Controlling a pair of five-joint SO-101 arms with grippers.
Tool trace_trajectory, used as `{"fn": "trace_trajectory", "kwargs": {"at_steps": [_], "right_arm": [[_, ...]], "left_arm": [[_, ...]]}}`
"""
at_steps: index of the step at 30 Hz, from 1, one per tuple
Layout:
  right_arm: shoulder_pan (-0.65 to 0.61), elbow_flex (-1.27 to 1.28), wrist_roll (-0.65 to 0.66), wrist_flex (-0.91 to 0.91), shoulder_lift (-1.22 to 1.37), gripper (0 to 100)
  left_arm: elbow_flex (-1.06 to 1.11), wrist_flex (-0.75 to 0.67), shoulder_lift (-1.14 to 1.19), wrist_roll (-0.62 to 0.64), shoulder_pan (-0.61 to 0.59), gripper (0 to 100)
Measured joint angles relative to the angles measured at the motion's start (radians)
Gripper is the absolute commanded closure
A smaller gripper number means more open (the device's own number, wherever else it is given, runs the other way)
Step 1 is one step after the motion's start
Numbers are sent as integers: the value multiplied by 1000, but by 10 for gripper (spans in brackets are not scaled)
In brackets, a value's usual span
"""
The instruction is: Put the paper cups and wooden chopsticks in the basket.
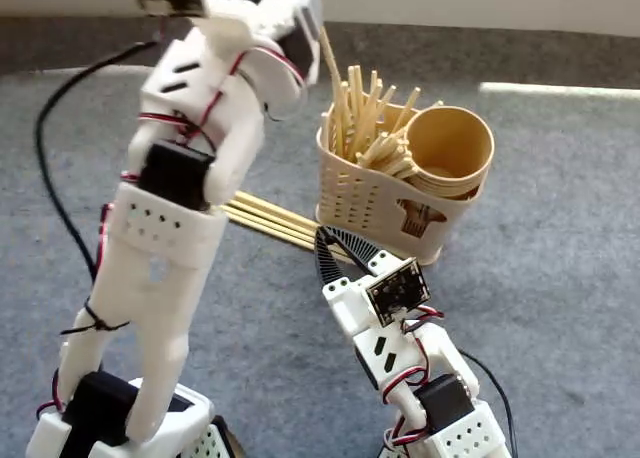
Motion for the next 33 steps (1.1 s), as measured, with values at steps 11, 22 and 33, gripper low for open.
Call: {"fn": "trace_trajectory", "kwargs": {"at_steps": [11,22,33], "right_arm": [[0,0,48,0,0,992],[0,0,48,0,0,992],[0,0,48,0,0,992]], "left_arm": [[158,-48,2,-54,55,947],[-75,367,2,-54,57,864],[-187,502,2,-41,-17,864]]}}
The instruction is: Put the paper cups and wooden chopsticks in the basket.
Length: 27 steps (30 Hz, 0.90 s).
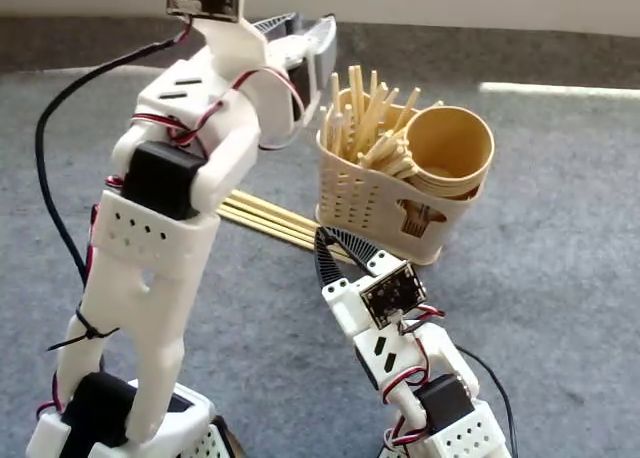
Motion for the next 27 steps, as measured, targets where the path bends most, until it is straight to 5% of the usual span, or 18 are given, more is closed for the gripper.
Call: {"fn": "trace_trajectory", "kwargs": {"at_steps": [11,27], "right_arm": [[0,0,0,0,0,992],[0,0,0,9,0,992]], "left_arm": [[0,189,0,226,-241,860],[387,233,-2,470,-308,859]]}}
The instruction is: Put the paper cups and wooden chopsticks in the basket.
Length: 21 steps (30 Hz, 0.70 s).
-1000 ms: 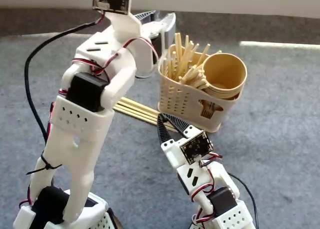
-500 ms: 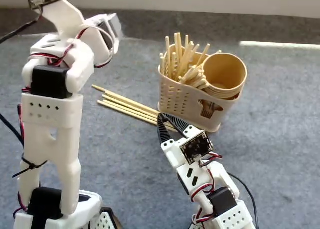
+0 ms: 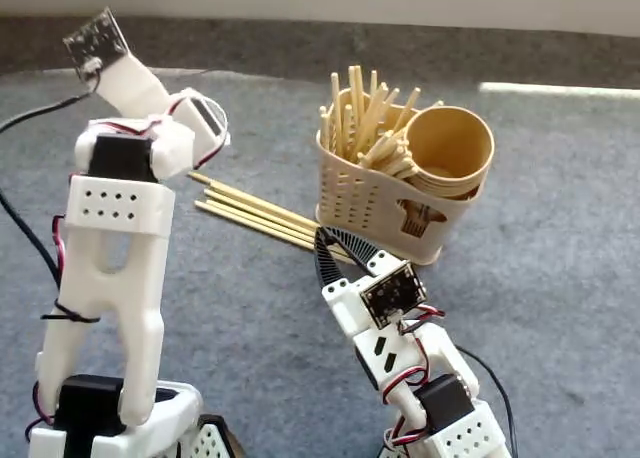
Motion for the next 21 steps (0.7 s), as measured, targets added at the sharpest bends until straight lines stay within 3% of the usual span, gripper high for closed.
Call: {"fn": "trace_trajectory", "kwargs": {"at_steps": [8,16,21], "right_arm": [[0,0,5,8,0,992],[0,0,5,8,0,992],[0,0,5,8,0,992]], "left_arm": [[222,-163,0,80,0,859],[470,-516,8,115,40,864],[462,-617,163,115,54,864]]}}
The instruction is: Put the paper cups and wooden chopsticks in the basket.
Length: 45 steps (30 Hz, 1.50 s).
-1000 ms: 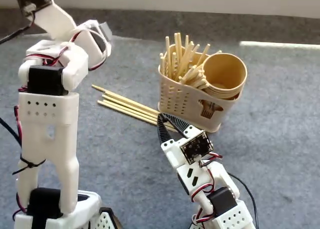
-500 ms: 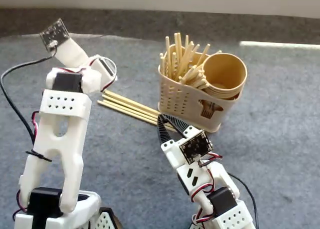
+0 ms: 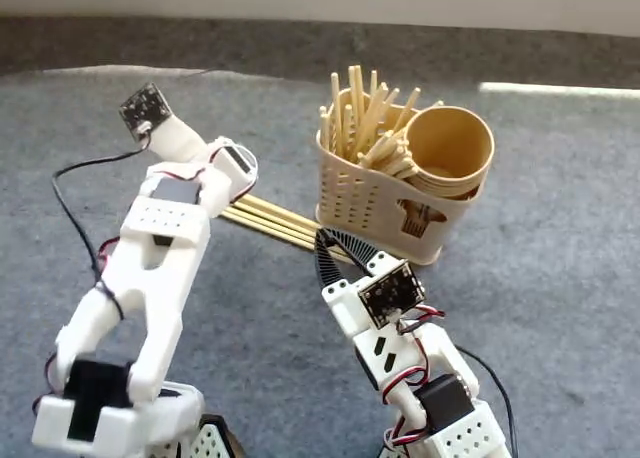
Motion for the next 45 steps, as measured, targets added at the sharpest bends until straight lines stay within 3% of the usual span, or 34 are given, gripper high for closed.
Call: {"fn": "trace_trajectory", "kwargs": {"at_steps": [7,13,26,35,40,45], "right_arm": [[0,0,0,0,0,992],[0,0,3,0,0,992],[0,0,3,0,0,992],[0,0,3,0,0,992],[0,0,3,0,0,992],[0,0,3,0,0,992]], "left_arm": [[-164,-11,288,0,2,864],[-210,2,394,0,23,864],[-249,390,377,-63,54,864],[-427,667,278,-61,57,864],[-483,631,244,-46,58,864],[-388,387,244,40,57,864]]}}
